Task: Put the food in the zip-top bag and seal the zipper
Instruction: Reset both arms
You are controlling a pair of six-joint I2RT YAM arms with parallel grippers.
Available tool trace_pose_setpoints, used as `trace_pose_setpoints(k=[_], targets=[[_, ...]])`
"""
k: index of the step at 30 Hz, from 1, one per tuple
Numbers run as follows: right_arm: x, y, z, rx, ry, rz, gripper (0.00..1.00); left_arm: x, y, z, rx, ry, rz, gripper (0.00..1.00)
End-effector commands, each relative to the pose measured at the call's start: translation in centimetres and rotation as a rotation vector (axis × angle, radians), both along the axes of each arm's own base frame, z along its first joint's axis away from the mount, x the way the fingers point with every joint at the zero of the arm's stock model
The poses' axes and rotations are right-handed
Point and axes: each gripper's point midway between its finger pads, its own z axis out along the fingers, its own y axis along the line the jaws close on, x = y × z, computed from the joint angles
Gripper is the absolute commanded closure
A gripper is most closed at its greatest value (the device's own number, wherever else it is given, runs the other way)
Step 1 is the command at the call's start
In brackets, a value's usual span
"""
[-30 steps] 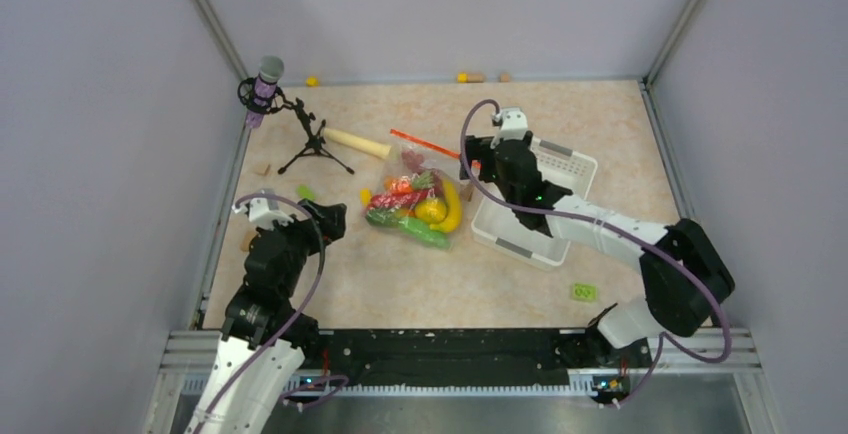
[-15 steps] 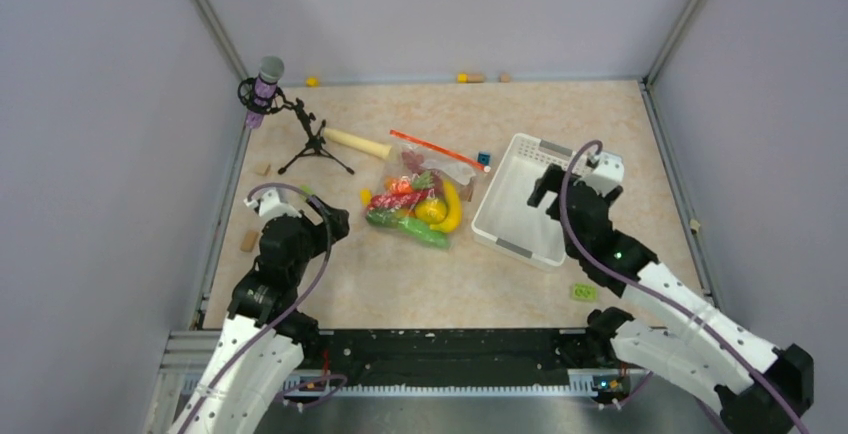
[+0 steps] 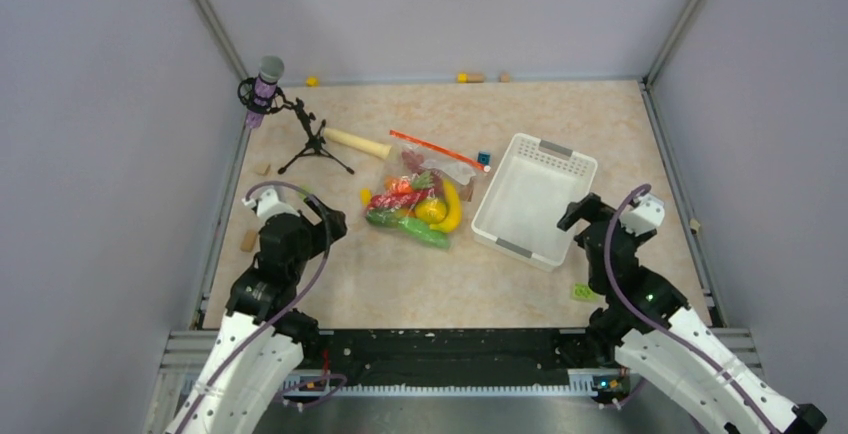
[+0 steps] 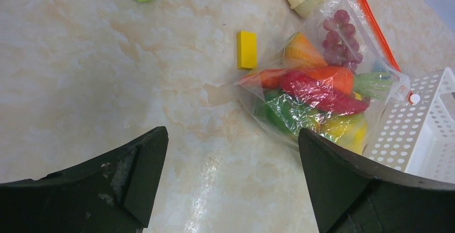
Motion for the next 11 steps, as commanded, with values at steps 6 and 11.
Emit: trace_pose_setpoints(k=[6, 11], targets=[[-0.34, -1.4, -0.15, -0.021, -0.009, -0.064, 0.01, -0.18, 0.67, 2.22, -0.004, -0.095, 0.022, 0.03], [-0.44, -1.59, -0.01, -0.02, -0.02, -0.068, 0.01, -0.1, 0.78, 2.31, -0.001, -0.099, 0.029, 0.03]])
